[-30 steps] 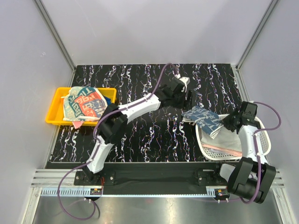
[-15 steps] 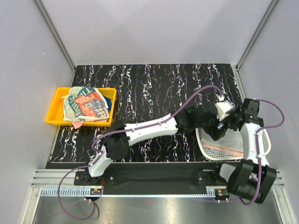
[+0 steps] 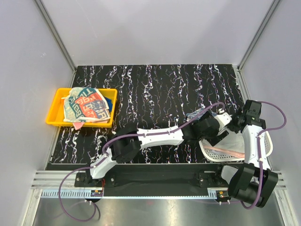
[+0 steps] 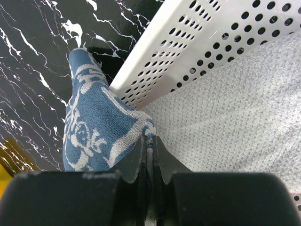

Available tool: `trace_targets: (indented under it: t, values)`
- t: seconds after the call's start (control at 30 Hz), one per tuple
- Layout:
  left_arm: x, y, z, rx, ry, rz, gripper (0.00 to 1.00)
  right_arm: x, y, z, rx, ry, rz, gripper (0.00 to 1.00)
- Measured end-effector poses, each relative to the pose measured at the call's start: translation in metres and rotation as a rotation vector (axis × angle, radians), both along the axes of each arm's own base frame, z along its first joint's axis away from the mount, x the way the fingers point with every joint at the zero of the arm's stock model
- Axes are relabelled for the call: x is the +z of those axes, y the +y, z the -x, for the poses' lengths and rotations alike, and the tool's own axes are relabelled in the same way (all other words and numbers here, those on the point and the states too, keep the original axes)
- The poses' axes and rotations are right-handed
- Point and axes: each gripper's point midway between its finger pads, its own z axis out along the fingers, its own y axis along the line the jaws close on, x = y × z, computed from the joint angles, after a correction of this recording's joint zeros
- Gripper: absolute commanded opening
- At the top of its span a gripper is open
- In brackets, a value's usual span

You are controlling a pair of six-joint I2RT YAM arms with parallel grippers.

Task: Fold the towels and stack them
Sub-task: Neatly place the folded towel into the bin

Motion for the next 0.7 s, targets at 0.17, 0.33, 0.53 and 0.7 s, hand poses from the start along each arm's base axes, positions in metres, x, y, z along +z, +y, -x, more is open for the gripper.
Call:
trace_targets:
  t: [0.17, 0.33, 0.53, 0.7]
  values:
    - [0.005, -0.010, 0.014, -0.061, -0.033, 0.010, 0.95, 0.000, 0.000, 0.001, 0.000, 0.004, -0.002, 0.00]
    - [0.010, -0.018, 0.023, -0.093, -0.057, 0.032, 0.95, -0.001, 0.001, 0.001, 0.000, 0.007, -0.003, 0.00]
    - [0.016, -0.023, 0.018, -0.077, -0.087, 0.033, 0.94, -0.001, 0.001, 0.002, 0.000, 0.009, -0.004, 0.00]
    - [0.014, -0.021, 0.009, -0.035, -0.125, 0.020, 0.91, 0.001, 0.004, 0.002, 0.009, 0.006, -0.018, 0.00]
